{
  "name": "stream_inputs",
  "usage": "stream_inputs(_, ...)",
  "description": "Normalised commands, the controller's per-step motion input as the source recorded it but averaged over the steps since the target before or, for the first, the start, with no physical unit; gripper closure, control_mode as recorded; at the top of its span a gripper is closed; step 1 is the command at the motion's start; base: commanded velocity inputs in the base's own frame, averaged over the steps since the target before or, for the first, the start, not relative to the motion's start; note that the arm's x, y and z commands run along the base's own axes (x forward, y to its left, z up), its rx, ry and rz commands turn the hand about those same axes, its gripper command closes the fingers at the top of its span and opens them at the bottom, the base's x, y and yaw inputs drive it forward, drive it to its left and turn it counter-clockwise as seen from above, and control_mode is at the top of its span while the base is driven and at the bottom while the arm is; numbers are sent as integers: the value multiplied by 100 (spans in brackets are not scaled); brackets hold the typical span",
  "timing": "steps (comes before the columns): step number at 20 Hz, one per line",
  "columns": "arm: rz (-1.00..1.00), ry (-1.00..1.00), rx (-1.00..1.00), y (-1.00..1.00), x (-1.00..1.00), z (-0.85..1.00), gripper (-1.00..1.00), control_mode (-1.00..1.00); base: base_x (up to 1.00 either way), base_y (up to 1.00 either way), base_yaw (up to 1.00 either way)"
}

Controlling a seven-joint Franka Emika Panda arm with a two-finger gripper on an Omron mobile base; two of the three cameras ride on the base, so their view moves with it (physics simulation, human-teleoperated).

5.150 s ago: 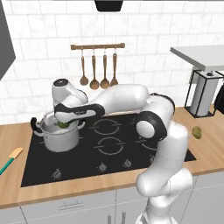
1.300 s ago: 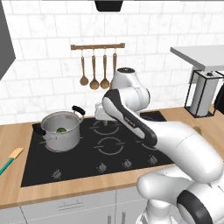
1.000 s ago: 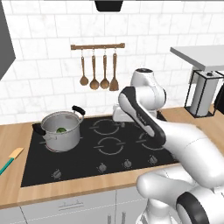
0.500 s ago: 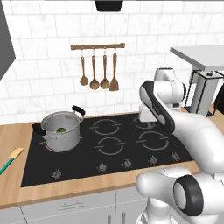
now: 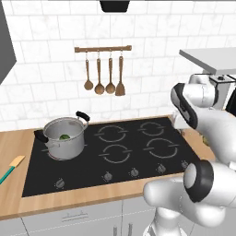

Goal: Put the avocado and potato in the pot. Retrieve the spatula and lightly stir the vegetables in the pot.

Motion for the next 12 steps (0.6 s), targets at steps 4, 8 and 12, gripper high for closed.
stream_inputs(4, 0, 0, 0, -83, 4, -17, -100, -100, 0, 0, 0)
stream_inputs(8, 0, 0, 0, -80, 12, -20, -100, -100, 0, 0, 0)
stream_inputs(12, 0, 0, 0, -60, 19, -26, -100, -100, 0, 0, 0)
